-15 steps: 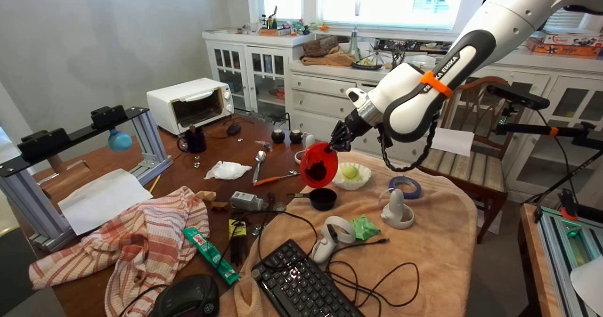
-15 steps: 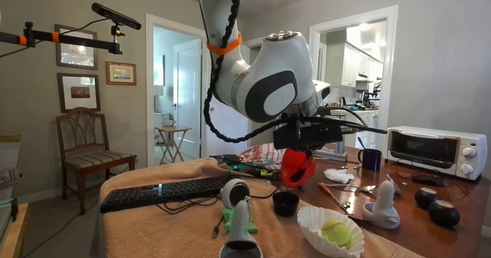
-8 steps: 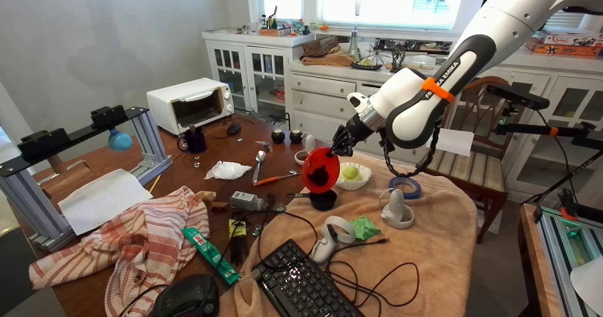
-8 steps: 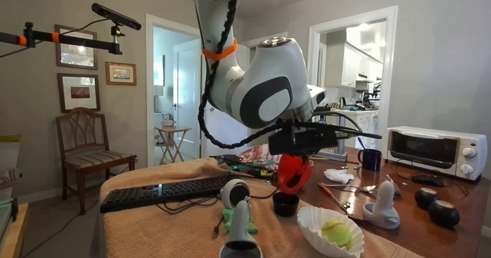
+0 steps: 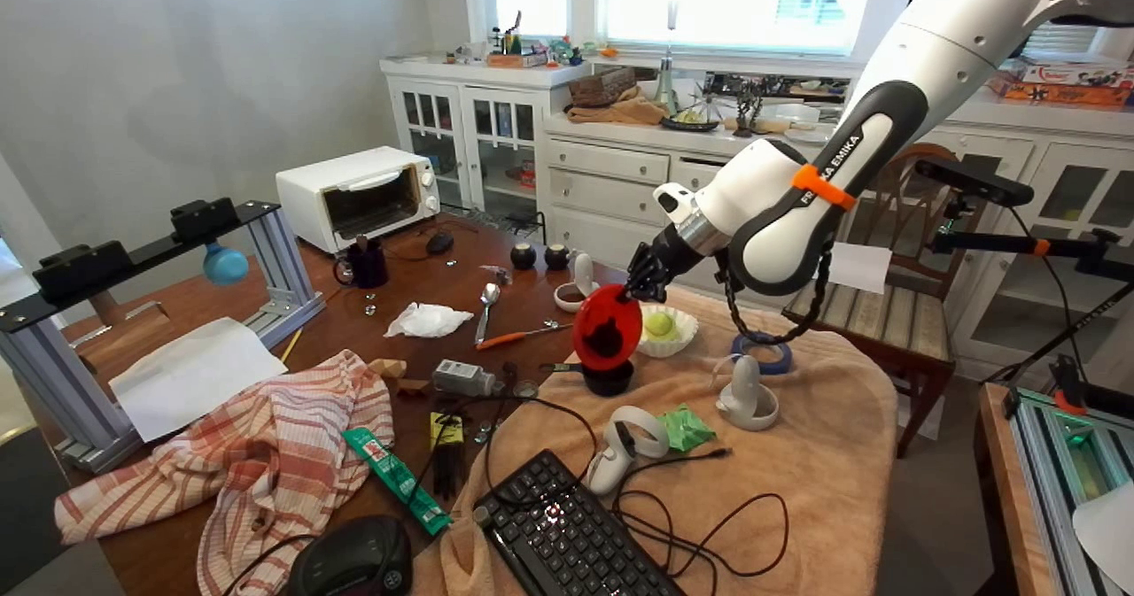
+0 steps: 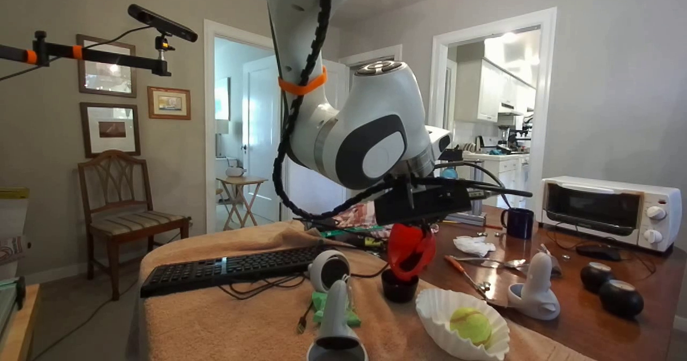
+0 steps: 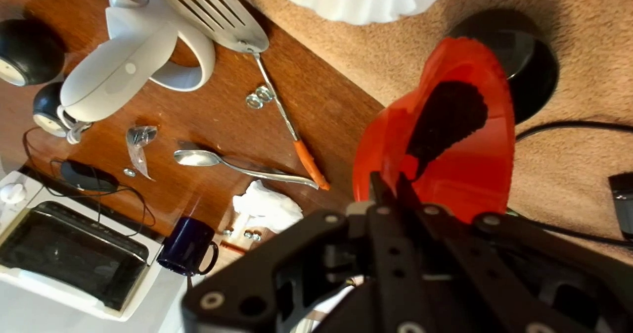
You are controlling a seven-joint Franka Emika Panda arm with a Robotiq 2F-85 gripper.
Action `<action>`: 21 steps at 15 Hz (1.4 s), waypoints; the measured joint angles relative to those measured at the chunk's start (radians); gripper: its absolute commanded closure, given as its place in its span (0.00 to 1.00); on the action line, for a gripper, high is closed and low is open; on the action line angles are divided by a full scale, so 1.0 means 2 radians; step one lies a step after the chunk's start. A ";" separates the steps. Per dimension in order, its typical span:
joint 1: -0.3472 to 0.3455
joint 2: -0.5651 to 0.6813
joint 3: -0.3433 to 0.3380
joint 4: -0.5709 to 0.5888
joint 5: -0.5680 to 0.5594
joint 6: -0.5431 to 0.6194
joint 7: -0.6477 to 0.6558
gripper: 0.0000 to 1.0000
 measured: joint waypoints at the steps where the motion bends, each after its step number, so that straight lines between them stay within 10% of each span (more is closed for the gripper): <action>1: 0.006 0.000 -0.005 0.000 0.000 0.004 0.000 0.99; 21: 0.190 -0.009 -0.198 0.002 -0.097 0.101 0.126 0.99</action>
